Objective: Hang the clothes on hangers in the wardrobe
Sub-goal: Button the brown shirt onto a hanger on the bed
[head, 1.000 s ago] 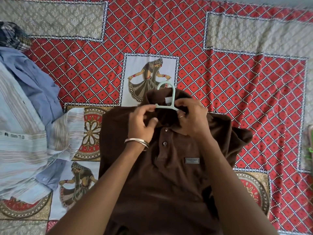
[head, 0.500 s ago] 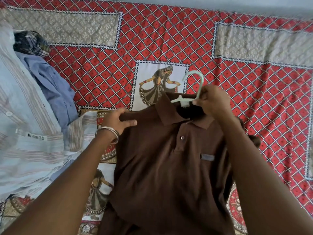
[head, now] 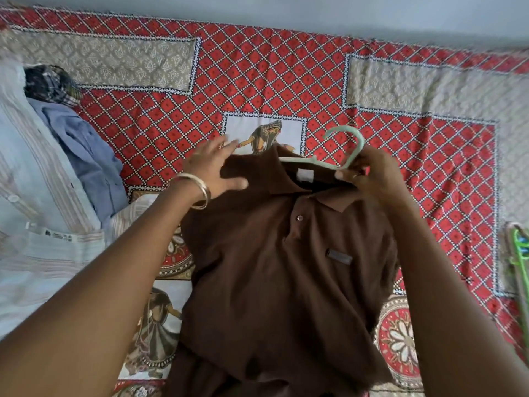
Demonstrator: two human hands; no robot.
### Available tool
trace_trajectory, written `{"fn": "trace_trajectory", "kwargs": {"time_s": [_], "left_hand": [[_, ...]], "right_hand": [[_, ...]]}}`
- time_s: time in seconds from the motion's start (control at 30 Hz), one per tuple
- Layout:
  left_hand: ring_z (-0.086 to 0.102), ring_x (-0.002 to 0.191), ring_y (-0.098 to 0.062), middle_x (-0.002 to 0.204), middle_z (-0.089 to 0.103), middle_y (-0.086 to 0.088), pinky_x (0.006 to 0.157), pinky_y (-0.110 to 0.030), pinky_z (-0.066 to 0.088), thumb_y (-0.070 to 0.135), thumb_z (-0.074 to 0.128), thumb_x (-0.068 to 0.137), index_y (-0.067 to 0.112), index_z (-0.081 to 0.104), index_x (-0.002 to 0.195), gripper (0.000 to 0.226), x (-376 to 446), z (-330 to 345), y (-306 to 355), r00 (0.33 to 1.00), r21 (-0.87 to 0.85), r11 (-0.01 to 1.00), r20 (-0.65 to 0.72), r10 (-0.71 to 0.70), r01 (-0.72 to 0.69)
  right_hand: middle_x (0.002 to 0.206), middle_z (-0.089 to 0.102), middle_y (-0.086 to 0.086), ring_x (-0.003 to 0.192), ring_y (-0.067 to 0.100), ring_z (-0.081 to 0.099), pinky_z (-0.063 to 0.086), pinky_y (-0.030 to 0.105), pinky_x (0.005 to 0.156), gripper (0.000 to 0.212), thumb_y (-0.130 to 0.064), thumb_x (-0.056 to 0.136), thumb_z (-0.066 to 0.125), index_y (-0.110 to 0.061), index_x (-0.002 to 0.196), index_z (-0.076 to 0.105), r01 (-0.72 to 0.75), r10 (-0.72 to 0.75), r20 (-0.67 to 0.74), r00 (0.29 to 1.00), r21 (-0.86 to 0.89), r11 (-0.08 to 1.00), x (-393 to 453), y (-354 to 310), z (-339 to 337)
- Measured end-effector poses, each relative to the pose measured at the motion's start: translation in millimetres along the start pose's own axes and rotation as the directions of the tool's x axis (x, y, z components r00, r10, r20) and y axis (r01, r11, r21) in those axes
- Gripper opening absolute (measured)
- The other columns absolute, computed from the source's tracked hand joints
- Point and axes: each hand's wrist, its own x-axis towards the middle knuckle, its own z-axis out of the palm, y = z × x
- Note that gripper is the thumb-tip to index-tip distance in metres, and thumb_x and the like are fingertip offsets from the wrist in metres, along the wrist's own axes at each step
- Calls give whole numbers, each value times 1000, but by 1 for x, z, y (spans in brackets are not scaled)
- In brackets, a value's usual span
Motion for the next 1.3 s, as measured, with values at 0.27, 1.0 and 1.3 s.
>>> {"fn": "trace_trajectory", "kwargs": {"time_s": [0.27, 1.0, 1.3], "left_hand": [[56, 118, -23, 123, 64, -3, 104, -41, 42, 23, 82, 71, 23, 63, 123, 55, 3, -19, 54, 993, -439, 893, 7, 120, -104], [61, 99, -32, 98, 68, -13, 81, -37, 47, 30, 80, 72, 13, 69, 103, 37, -188, -180, 90, 948, 14, 998, -312, 64, -62], [55, 114, -34, 115, 67, -7, 92, -42, 38, 41, 66, 85, 27, 69, 110, 29, -369, -279, 136, 764, 21, 997, -641, 72, -76]], "right_hand": [[89, 67, 1, 89, 17, 62, 44, 22, 80, 17, -13, 76, 80, -19, 85, 67, 78, -81, 27, 996, 97, 992, -26, -9, -25], [100, 67, 11, 99, 28, 59, 38, 27, 78, 21, -15, 78, 77, -8, 96, 71, 168, -168, -402, 900, -35, 985, -155, -141, -189], [90, 70, 4, 91, 17, 62, 39, 18, 76, 10, -14, 81, 74, -9, 90, 71, 213, -211, -429, 879, -43, 976, -309, -235, -310]]}}
